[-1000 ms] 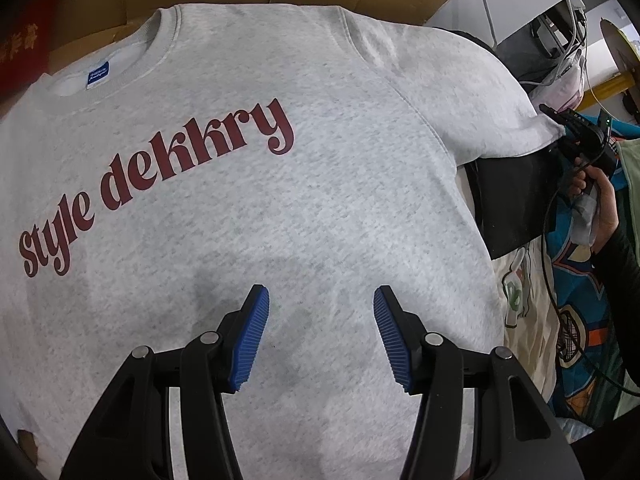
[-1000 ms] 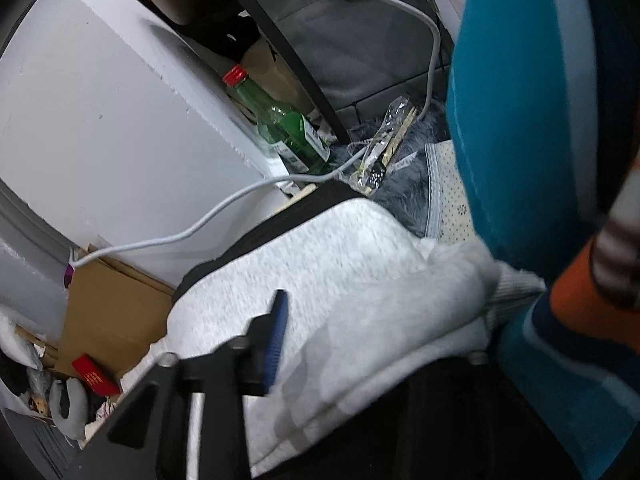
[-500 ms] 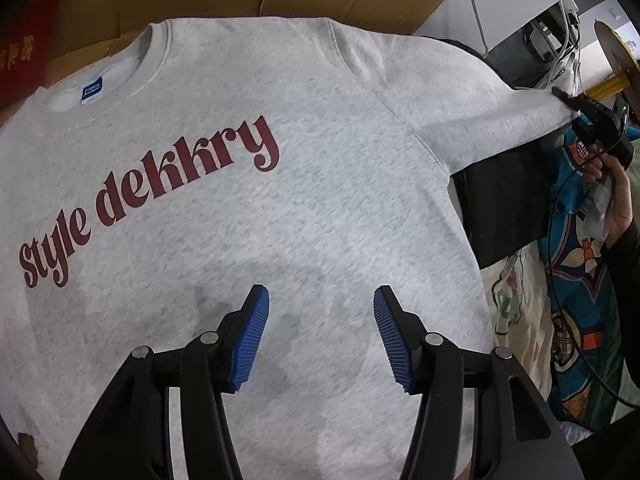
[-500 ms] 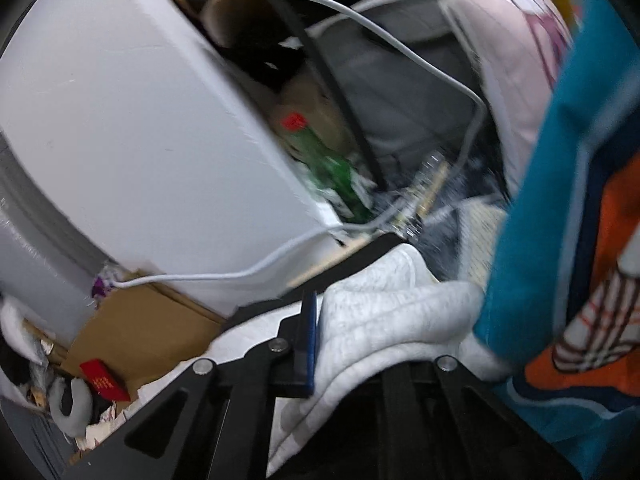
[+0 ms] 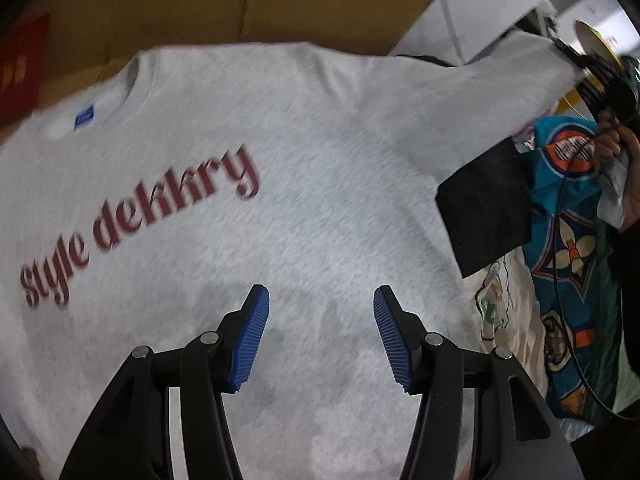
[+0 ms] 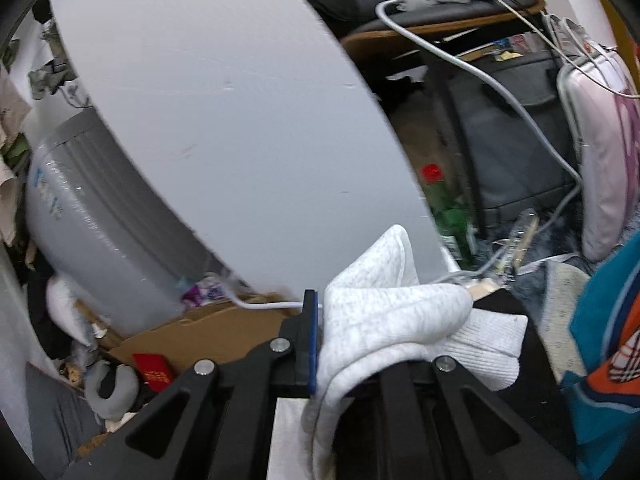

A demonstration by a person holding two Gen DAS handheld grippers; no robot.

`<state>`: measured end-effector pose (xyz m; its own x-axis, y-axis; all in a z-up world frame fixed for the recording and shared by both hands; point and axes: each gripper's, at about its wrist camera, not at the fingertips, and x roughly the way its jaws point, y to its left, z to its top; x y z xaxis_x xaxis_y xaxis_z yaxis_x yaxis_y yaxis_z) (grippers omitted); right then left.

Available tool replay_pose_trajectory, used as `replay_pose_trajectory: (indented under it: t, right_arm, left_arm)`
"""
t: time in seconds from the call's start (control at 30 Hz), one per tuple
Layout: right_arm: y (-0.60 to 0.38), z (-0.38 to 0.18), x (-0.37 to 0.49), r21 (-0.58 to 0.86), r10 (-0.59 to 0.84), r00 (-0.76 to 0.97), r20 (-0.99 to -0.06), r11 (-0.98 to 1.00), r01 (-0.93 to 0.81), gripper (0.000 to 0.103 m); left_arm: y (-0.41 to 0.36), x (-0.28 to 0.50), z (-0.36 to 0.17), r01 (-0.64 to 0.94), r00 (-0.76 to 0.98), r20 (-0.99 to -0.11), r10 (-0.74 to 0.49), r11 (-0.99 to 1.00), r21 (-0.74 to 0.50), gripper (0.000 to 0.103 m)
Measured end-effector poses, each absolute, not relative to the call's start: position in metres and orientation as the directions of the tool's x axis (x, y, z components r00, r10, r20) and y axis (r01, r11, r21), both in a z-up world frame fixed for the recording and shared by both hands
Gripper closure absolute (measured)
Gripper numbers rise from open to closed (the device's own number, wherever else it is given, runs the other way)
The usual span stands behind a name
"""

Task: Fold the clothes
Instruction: 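Carry the sleeve across the sweatshirt chest with the right gripper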

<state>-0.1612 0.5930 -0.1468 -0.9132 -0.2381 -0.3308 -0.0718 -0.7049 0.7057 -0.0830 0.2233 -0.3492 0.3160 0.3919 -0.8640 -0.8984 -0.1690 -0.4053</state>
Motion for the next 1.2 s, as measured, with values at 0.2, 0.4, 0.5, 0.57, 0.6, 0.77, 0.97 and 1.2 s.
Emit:
replay_pose_trajectory:
  t: [0.2, 0.4, 0.5, 0.57, 0.6, 0.77, 0.97, 1.2]
  right_arm:
    - [0.582, -0.138, -0.161, 0.735, -0.287, -0.913, -0.291, -0.678, -0.021, 0.097]
    - [0.615, -0.136, -0.150, 0.689, -0.188, -0.916, -0.356, -0.715, -0.121, 0.097]
    - [0.631, -0.135, -0.145, 0.663, -0.137, -0.912, -0.386, -0.729, -0.171, 0.097]
    - [0.632, -0.133, -0.143, 0.660, -0.135, -0.911, -0.389, -0.731, -0.173, 0.097]
    - [0.630, -0.132, -0.144, 0.660, -0.140, -0.911, -0.387, -0.732, -0.168, 0.097]
    - [0.623, -0.129, -0.146, 0.669, -0.172, -0.910, -0.377, -0.730, -0.139, 0.097]
    - [0.616, -0.129, -0.150, 0.689, -0.208, -0.908, -0.363, -0.716, -0.112, 0.097]
    - [0.603, -0.130, -0.158, 0.712, -0.264, -0.897, -0.354, -0.699, -0.075, 0.097]
  left_arm:
    - [0.252, -0.079, -0.345, -0.911, 0.331, -0.841, 0.429, -0.085, -0.403, 0.059]
    - [0.294, -0.066, -0.358, -0.931, 0.315, -0.852, 0.419, -0.038, -0.363, 0.078]
    - [0.313, -0.059, -0.367, -0.917, 0.346, -0.837, 0.425, -0.036, -0.397, 0.079]
    - [0.323, -0.054, -0.371, -0.909, 0.360, -0.827, 0.431, -0.036, -0.415, 0.079]
    - [0.329, -0.052, -0.374, -0.905, 0.367, -0.822, 0.435, -0.039, -0.424, 0.079]
    - [0.348, -0.040, -0.386, -0.875, 0.400, -0.793, 0.459, -0.064, -0.479, 0.079]
    - [0.358, -0.026, -0.397, -0.858, 0.416, -0.776, 0.474, -0.078, -0.508, 0.079]
    - [0.363, -0.021, -0.415, -0.793, 0.411, -0.742, 0.530, -0.195, -0.578, 0.085]
